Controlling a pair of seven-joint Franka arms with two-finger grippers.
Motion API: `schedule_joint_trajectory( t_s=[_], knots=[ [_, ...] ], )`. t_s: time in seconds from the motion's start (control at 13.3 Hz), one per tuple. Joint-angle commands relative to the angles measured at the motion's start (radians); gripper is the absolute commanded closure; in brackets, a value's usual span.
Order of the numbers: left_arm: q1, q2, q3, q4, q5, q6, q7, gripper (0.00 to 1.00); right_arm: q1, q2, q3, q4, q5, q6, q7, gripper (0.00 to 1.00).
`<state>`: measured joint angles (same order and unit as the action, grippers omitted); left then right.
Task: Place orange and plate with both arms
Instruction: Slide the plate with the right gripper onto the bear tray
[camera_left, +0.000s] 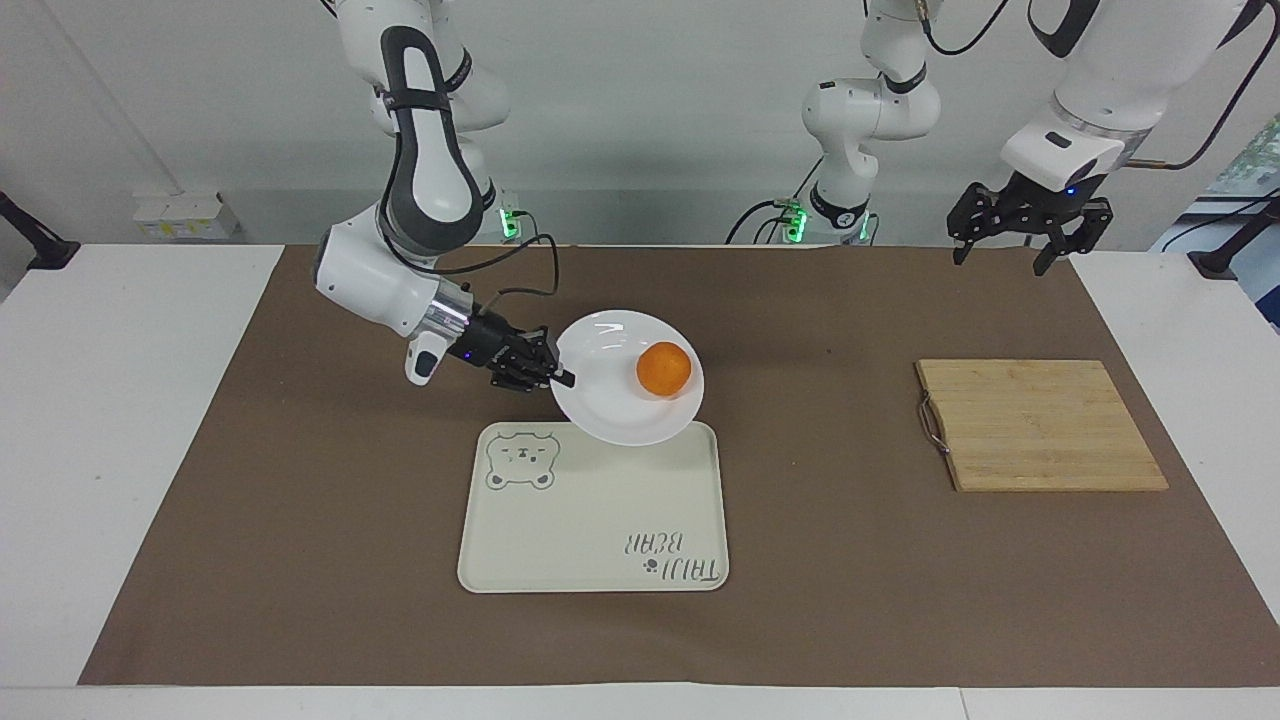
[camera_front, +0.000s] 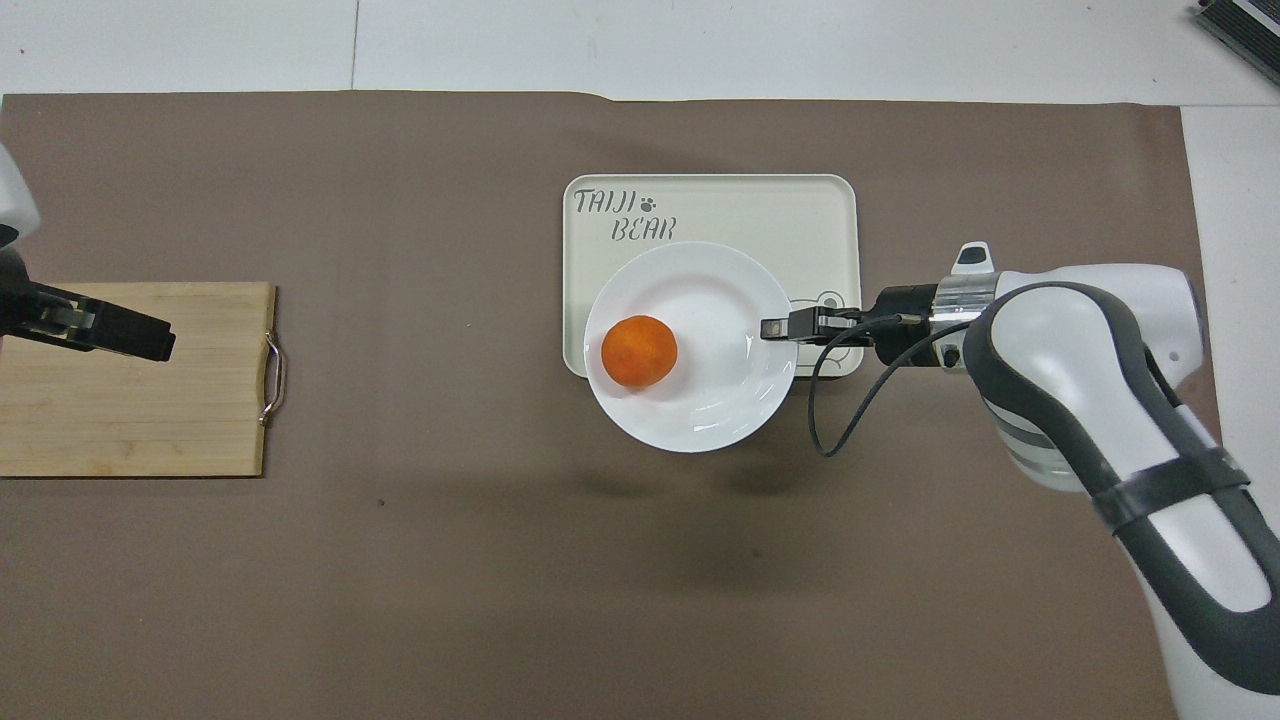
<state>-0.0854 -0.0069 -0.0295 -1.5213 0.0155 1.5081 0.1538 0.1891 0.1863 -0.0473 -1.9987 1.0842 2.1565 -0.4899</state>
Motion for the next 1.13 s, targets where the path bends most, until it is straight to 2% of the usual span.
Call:
schedule_joint_trajectory(
  t_s=[0.0,0.3,0.53,0.68,1.06],
  knots=[
    [0.01,-0.007,-0.009,0.004,0.014,0.001,-0.01,0.0,-0.034,0.151,0.004,0.192,0.049,-0.04,-0.019,1.0],
    [0.01,-0.007,-0.009,0.003,0.015,0.001,-0.01,0.0,-0.054,0.326,0.006,0.38,0.117,-0.021,-0.007,1.0],
    [0.01,-0.007,-0.009,0.004,0.015,0.001,-0.01,0.0,-0.045,0.412,0.017,0.455,0.138,0.021,-0.007,1.0],
    [0.01,-0.007,-0.009,0.004,0.015,0.001,-0.01,0.0,-0.036,0.435,0.033,0.46,0.138,0.075,-0.01,1.0],
    [0.01,-0.007,-0.009,0.004,0.015,0.001,-0.01,0.0,-0.039,0.449,0.035,0.449,0.089,0.071,-0.038,1.0]
  ],
)
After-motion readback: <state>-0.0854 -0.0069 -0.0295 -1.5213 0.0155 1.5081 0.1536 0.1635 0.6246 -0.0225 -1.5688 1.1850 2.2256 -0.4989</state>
